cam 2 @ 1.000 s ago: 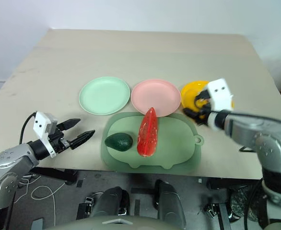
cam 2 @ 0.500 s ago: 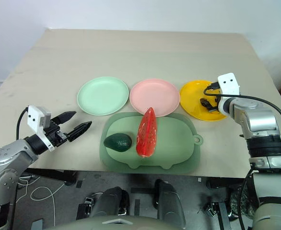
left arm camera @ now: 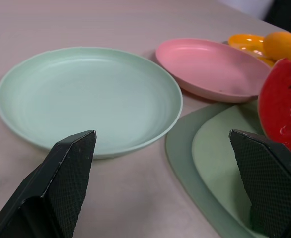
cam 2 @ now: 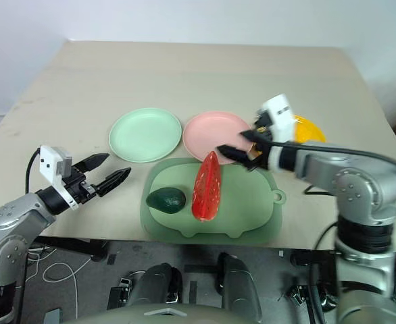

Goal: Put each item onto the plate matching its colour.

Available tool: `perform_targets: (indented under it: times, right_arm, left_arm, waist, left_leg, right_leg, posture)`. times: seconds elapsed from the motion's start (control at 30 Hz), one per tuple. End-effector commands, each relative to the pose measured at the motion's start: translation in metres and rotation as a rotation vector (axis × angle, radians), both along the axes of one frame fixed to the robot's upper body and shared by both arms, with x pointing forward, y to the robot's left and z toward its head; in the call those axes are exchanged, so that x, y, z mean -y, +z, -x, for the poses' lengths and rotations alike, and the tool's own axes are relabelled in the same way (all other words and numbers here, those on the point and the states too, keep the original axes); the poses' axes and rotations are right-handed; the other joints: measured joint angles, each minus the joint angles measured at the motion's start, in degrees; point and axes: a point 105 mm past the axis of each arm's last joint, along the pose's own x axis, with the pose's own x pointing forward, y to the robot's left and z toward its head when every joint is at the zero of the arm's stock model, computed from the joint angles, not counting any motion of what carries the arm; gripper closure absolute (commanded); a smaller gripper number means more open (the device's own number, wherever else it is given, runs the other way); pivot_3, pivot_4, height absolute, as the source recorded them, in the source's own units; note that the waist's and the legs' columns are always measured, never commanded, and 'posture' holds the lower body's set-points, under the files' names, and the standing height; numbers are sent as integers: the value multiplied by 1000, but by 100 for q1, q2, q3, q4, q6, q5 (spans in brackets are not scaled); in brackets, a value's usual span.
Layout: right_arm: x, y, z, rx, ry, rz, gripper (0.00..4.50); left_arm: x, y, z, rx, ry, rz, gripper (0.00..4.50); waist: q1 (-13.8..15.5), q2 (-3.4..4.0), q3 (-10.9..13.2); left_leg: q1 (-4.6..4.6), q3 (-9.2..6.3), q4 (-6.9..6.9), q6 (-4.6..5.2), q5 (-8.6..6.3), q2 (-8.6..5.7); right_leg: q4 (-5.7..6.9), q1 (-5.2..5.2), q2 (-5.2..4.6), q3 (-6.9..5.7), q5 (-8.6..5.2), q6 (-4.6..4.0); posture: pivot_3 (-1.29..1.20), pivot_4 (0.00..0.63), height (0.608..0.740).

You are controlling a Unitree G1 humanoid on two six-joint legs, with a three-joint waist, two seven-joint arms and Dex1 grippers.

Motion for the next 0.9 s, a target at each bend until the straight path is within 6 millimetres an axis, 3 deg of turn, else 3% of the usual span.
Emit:
perform_targets:
  times: [0.03, 0.17, 0.5, 0.6, 0.67, 0.77, 0.9]
  right_arm:
    - [-14, -10, 8, -31, -11, 57, 34]
    - [-23, -27, 13, -67, -5, 130, 34]
    - [-14, -51, 25, -54, 42, 348, 34]
    - [-12, -52, 26, -40, 56, 367, 615]
    - [-12, -50, 25, -23, 62, 368, 1284]
    - [-13, -32, 16, 43, 63, 331, 2210]
    - [-9, 6, -9, 144, 11, 256, 2384]
  left_arm:
    - [2, 4, -2, 17, -16, -12, 0]
    - [3, 3, -2, 16, -21, -11, 0]
    - [3, -2, 3, 7, -9, -17, 0]
    - [2, -2, 3, 9, -4, -17, 0]
    - [2, -2, 3, 10, -3, -17, 0]
    - [3, -1, 4, 13, -7, -20, 0]
    - [4, 4, 7, 21, -14, -25, 0]
  waist:
    - [11, 0, 0]
    - [0, 1, 0]
    - [-18, 0, 0]
    - [-9, 0, 0]
    - [-10, 0, 0]
    - [-10, -1, 0]
    - [-31, -1, 1]
  left_leg:
    - [-1, -1, 0, 0, 0, -2]
    - [-1, -1, 0, 1, -1, -5]
    - [1, -2, -1, 1, -1, -5]
    - [2, -2, -1, 2, -1, -5]
    - [2, -2, -1, 1, -1, -5]
    - [1, -2, -1, 2, -1, -5]
    - [2, -1, -1, 2, -1, -4]
  right_leg:
    - [-2, 1, -2, -1, 0, 0]
    - [-3, 1, -4, -2, 0, 0]
    - [-4, 2, -2, -2, -2, 0]
    - [-3, 2, -2, -2, -2, 0]
    - [-4, 2, -2, -2, -2, 0]
    - [-4, 1, -2, -2, -2, 0]
    - [-3, 0, -1, -2, -2, -1]
  posture:
    - [0, 150, 740]
    - [0, 150, 740]
    - [0, 150, 740]
    - [0, 150, 740]
    - [0, 150, 740]
    - [0, 150, 740]
    - [0, 150, 740]
